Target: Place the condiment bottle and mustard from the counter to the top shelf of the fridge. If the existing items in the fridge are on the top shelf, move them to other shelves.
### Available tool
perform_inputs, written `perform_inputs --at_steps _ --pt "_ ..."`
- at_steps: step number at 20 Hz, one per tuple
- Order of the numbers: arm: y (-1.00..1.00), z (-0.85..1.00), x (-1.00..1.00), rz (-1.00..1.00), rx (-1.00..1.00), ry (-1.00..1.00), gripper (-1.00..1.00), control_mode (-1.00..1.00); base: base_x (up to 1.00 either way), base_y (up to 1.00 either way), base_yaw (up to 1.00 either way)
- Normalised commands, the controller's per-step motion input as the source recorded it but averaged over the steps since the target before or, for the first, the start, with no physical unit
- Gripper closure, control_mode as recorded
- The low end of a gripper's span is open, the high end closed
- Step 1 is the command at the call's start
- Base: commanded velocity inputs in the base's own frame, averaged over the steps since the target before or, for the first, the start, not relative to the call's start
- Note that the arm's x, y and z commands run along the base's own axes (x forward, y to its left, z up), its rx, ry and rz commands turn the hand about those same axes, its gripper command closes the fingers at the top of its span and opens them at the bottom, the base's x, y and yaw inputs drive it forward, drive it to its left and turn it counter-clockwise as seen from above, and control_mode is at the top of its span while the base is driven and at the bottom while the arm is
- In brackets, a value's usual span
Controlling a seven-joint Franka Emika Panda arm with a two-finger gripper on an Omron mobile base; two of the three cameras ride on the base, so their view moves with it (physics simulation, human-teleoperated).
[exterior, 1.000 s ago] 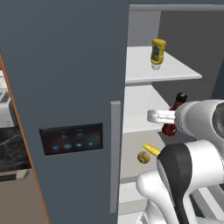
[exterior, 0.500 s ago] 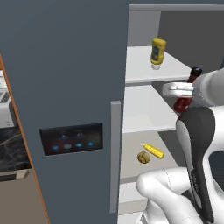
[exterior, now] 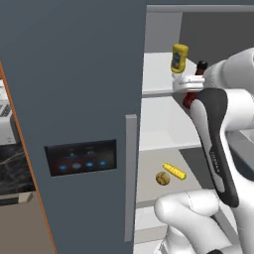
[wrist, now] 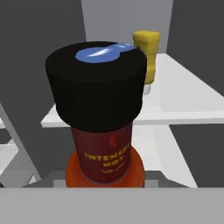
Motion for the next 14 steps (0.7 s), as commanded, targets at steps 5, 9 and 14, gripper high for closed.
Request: perform_inputs --at_steps 5,9,14 --pt "0.28 0.0 0.93 0.0 -0.12 0.0 1.0 -1.0 0.0 0.0 0.0" --pt "0.11 0.0 0.67 0.0 -0.03 0.04 1.0 -1.0 0.0 0.0 0.0" --pt "0.0 0.0 0.55 0.0 0.0 0.06 1.0 -1.0 0.0 0.0 0.0"
